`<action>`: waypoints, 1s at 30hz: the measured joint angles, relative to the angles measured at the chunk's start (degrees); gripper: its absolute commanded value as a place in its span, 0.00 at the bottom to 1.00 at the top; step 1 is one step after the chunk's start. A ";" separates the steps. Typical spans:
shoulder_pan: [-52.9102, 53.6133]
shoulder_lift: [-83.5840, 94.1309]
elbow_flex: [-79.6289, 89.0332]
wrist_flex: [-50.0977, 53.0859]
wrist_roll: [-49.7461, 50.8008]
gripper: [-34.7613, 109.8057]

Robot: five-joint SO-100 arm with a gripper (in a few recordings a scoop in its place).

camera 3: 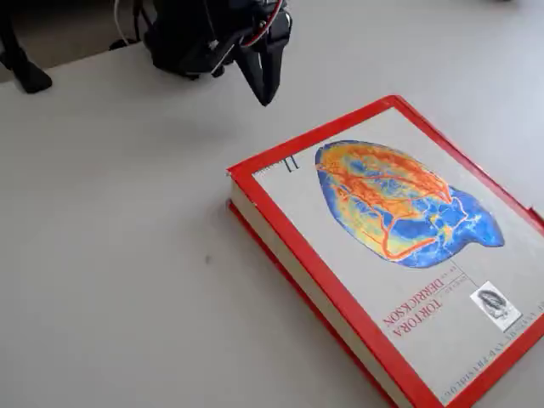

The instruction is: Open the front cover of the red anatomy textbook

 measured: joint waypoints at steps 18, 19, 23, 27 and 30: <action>-1.23 0.00 0.00 0.00 -0.18 0.24; -1.23 0.00 0.00 0.00 -0.18 0.24; 1.67 -0.53 1.41 -2.11 -2.11 0.24; 9.58 -0.35 2.90 -8.35 -5.10 0.33; 13.71 -0.70 3.96 -12.22 -9.58 0.36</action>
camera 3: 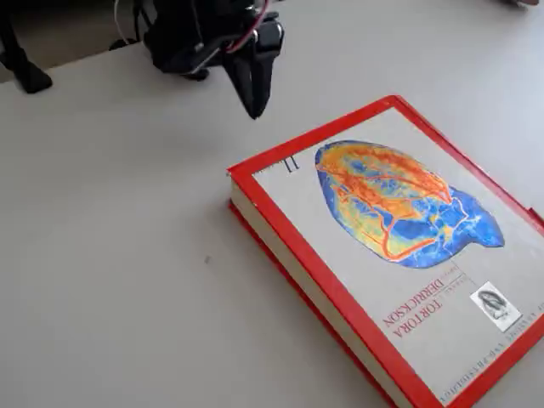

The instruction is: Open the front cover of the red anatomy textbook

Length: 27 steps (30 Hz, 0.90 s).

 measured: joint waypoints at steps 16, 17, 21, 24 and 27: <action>0.62 -2.99 3.08 -18.81 1.67 0.37; 0.62 -4.66 3.08 -20.48 1.85 0.37; 0.62 -10.99 3.08 -26.28 2.02 0.37; 0.62 -17.58 3.16 -31.29 2.29 0.37; 0.79 -25.14 2.55 -36.30 2.72 0.37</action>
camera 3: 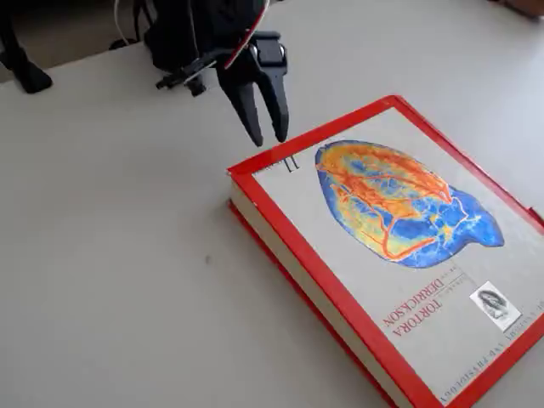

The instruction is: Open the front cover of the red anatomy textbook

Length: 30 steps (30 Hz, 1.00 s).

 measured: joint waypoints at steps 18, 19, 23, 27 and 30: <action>2.29 -24.87 -10.63 -12.04 -0.18 0.37; 2.37 -24.96 -10.72 -12.04 -0.18 0.37; 2.37 -25.31 -11.69 -11.16 -0.26 0.37; 2.37 -25.31 -13.10 -9.14 -0.79 0.37; 2.46 -24.87 -14.15 -7.12 -0.79 0.37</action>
